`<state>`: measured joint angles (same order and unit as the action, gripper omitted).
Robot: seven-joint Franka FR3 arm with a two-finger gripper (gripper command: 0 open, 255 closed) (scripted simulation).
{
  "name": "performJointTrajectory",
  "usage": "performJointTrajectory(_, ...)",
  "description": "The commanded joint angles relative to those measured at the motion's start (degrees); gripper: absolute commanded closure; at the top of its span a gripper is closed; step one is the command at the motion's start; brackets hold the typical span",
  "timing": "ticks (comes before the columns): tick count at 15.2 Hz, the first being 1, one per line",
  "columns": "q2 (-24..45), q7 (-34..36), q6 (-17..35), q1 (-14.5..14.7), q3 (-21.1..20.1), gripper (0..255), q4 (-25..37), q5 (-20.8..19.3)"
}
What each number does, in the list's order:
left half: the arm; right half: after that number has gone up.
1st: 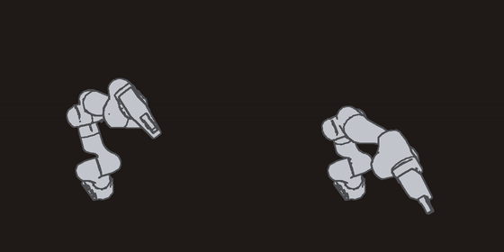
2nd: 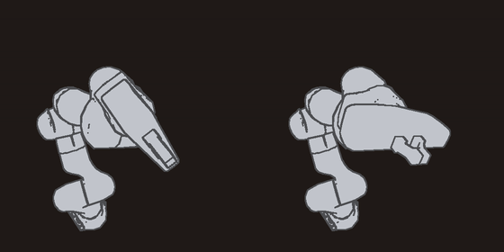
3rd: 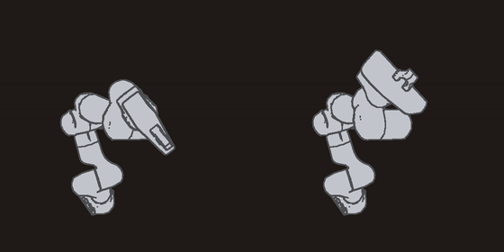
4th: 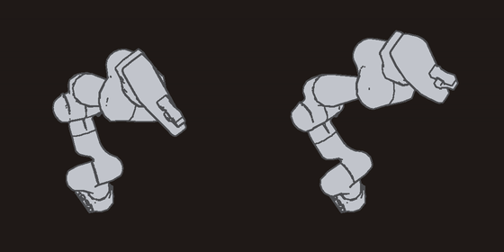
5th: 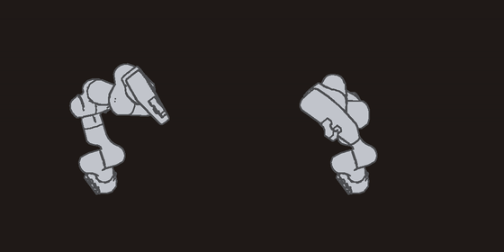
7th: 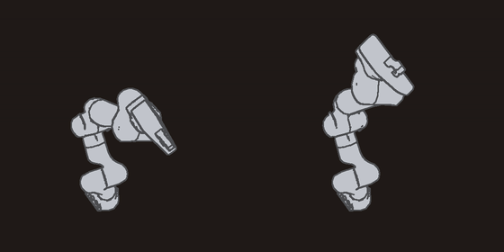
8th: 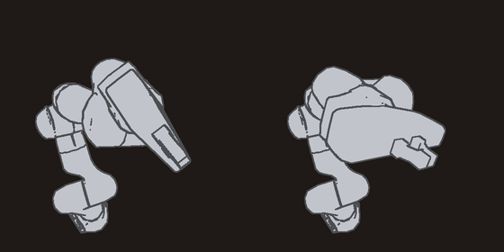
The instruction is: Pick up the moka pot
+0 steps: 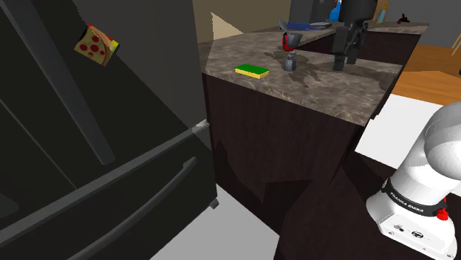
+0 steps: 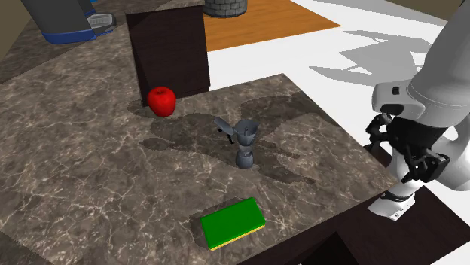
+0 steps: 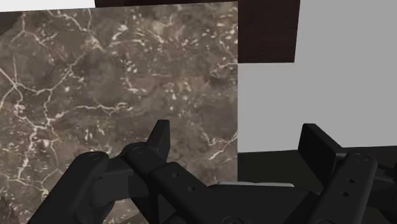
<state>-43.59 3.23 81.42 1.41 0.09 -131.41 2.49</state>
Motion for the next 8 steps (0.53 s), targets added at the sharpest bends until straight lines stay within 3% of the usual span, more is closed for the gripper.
performJointTrajectory(1,0.00,0.00,0.00,0.00,0.00,0,0.00,0.00)
performJointTrajectory(8,12.55,-7.32,3.12,-0.97,6.08,0,10.65,-2.18)
